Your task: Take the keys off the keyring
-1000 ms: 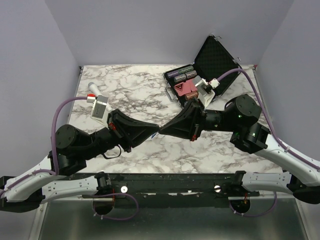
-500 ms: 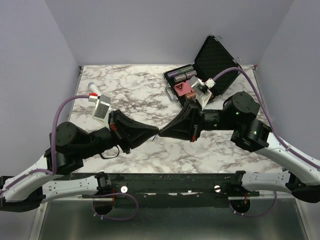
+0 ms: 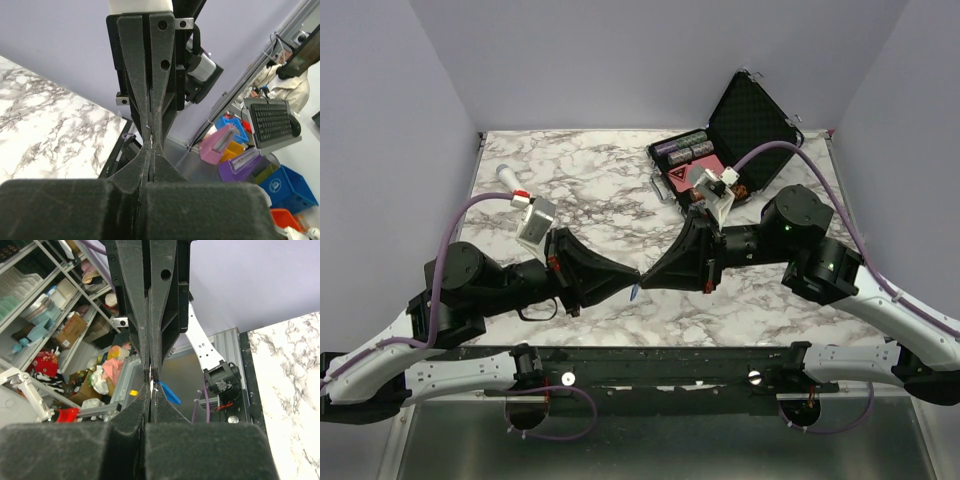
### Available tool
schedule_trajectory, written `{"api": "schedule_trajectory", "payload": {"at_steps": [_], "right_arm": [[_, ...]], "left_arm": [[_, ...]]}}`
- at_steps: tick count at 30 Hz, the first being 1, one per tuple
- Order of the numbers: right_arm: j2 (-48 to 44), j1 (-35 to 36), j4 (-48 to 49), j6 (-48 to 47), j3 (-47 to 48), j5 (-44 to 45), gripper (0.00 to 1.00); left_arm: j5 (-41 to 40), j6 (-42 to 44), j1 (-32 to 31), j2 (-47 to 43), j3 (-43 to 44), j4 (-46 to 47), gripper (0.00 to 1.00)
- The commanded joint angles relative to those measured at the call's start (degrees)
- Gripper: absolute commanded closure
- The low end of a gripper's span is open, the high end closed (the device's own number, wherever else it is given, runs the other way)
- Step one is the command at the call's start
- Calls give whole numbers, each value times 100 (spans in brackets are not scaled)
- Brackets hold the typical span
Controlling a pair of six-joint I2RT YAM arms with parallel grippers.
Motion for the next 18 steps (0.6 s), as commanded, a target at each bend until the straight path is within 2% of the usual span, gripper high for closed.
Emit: {"api": "schedule_trajectory", "payload": {"at_steps": [1,11,18], "right_arm": [[78,0,-37,-99,-50,110,99],[-80,-9,95,7,-419,154,99],[-229,-9,332,130,-691,233,99]], "left_arm": [[1010,73,-78,321,64,-686,100],[1310,179,-69,365,2,-1003,100],[942,170,-69,356,28,-1029,100]]}}
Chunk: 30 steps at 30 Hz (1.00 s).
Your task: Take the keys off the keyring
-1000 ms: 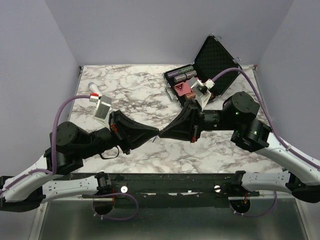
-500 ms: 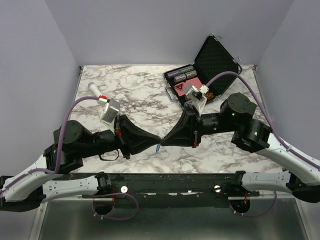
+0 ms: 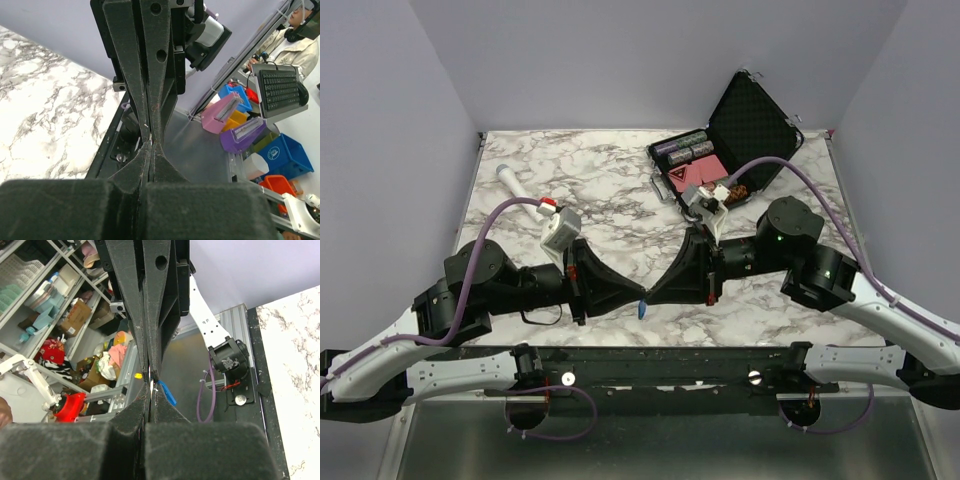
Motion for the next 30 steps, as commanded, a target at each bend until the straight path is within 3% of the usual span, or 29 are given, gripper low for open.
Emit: {"api": "schedule_trajectory", "payload": {"at_steps": [1,4,10,16,30], "right_arm": [[-6,-17,549,119,-185,545,99],[-68,-17,654,163,-246,616,99],[-112,-26,769,233,-264,678,99],[-86,-26,953,277,-246,809,99],[151,-26,1559,488,-36,880,99]], "left_arm": [[309,17,-75,168,-46,-308,96],[29,8,-75,133,-2,-299,82],[-745,79,-84,-42,270,-493,34],[-1405,114,-76,-393,297,-274,1],[-2108,-141,-76,-1080,-432,1115,2]]}}
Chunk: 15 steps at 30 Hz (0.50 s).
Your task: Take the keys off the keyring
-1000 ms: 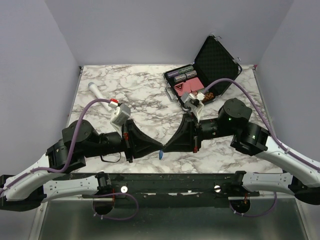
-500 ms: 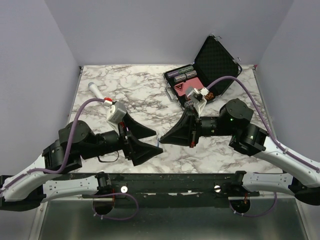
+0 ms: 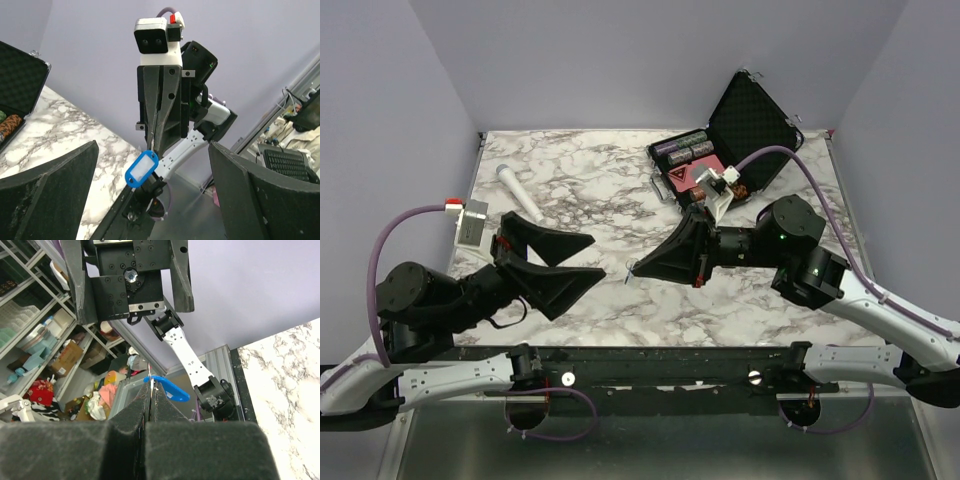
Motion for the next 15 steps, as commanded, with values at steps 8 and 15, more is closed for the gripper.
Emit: {"api": "schedule_trajectory", "payload": {"at_steps": [8,15], "right_arm": [[226,-17,711,211,280,23,99],[253,-8,755,229,306,14,99]], "left_arm": [[-277,-306,-38,336,-350,1074,23],[-207,-297,-38,635,-254,1172,44]]}}
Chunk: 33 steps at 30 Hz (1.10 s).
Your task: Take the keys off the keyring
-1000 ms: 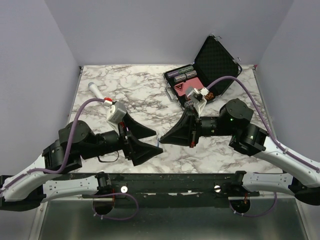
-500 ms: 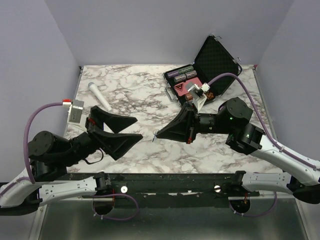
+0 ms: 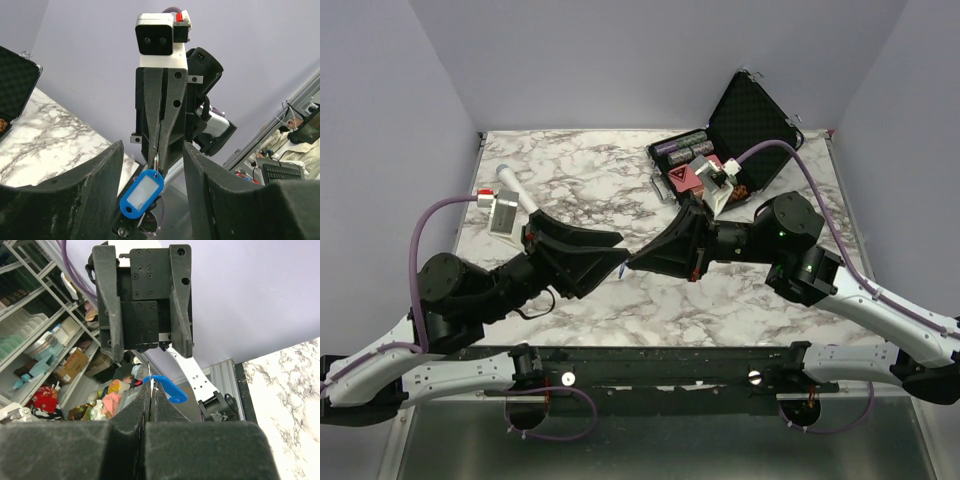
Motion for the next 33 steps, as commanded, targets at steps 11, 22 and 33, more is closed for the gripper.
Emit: {"api": "schedule_trajectory", "payload": {"at_steps": [11,22,33], "right_arm": [[19,-17,205,19,195,16,99],[36,-17,-120,-113,353,-1,99],[195,-17,-621,-288,643,-204,99]], "left_arm": [[15,-9,-40,361,118,234,74],[286,70,-32,378,285,-108,96],[1402,299,-32,844,892,-926,98]]}}
